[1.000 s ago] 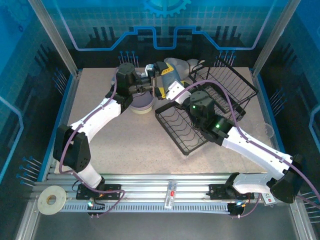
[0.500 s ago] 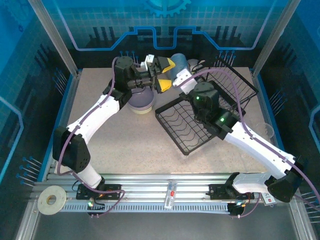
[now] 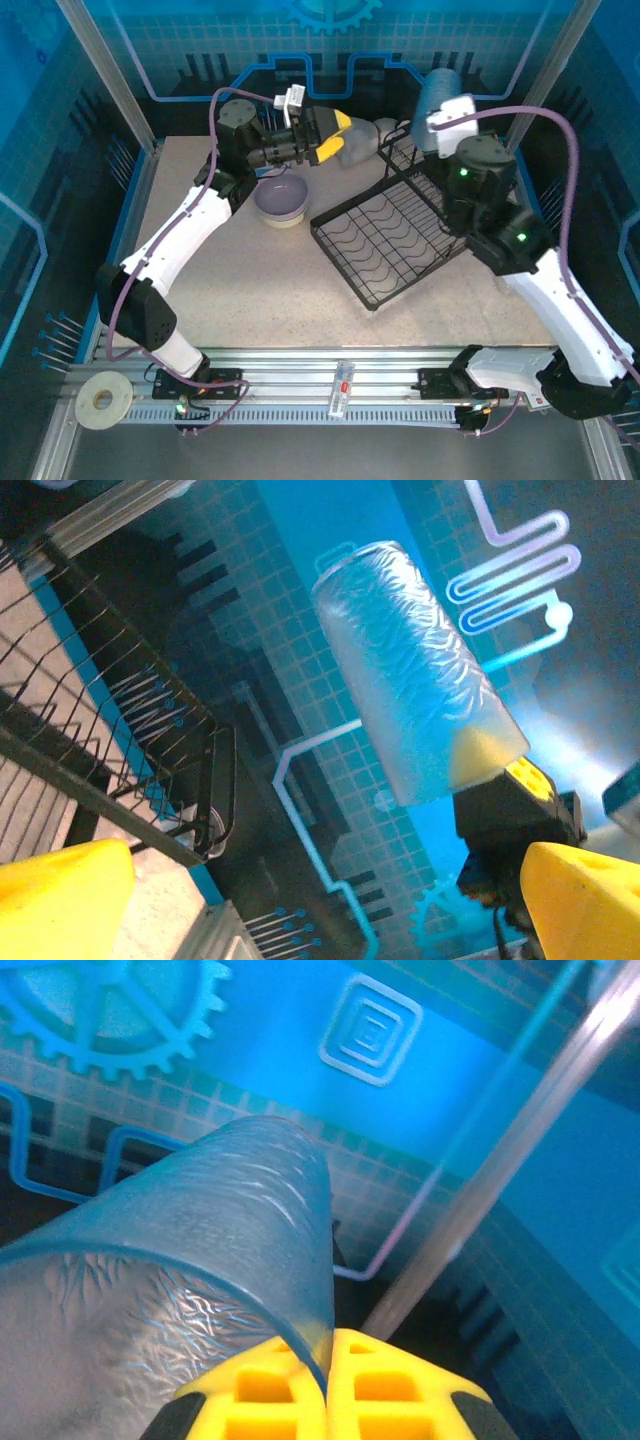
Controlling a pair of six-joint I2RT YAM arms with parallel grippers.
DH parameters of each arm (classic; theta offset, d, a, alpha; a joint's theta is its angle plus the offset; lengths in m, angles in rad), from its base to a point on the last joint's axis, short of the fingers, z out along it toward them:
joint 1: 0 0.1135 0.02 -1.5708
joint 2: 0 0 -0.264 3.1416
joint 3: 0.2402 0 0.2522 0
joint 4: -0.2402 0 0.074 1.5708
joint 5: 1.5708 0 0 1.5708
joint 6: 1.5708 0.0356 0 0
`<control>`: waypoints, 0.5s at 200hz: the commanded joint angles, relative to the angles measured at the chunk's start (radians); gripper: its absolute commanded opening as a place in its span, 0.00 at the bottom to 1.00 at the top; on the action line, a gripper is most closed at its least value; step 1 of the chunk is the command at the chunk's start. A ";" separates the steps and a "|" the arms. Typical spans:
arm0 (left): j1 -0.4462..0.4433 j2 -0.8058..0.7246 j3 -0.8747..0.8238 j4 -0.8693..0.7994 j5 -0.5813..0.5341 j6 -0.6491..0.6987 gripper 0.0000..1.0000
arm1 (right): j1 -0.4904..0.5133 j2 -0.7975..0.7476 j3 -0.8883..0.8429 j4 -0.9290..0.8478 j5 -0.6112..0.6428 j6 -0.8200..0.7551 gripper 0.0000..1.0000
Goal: Unload the mixed dishes from the dish rack
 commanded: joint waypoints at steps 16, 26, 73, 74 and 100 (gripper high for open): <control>-0.068 0.038 0.076 -0.008 0.020 0.249 0.99 | -0.111 -0.041 0.174 -0.378 0.092 0.255 0.00; -0.082 0.049 0.072 0.017 0.016 0.272 0.99 | -0.151 -0.028 0.233 -0.498 0.087 0.327 0.00; -0.122 0.077 -0.015 0.194 -0.015 0.297 0.99 | -0.432 0.002 0.414 -0.896 -0.063 0.544 0.00; -0.122 0.078 -0.015 0.195 -0.015 0.295 0.99 | -0.440 0.002 0.416 -0.901 -0.071 0.546 0.00; -0.124 0.090 -0.047 0.230 -0.014 0.285 0.99 | -0.666 -0.009 0.422 -0.999 -0.255 0.576 0.00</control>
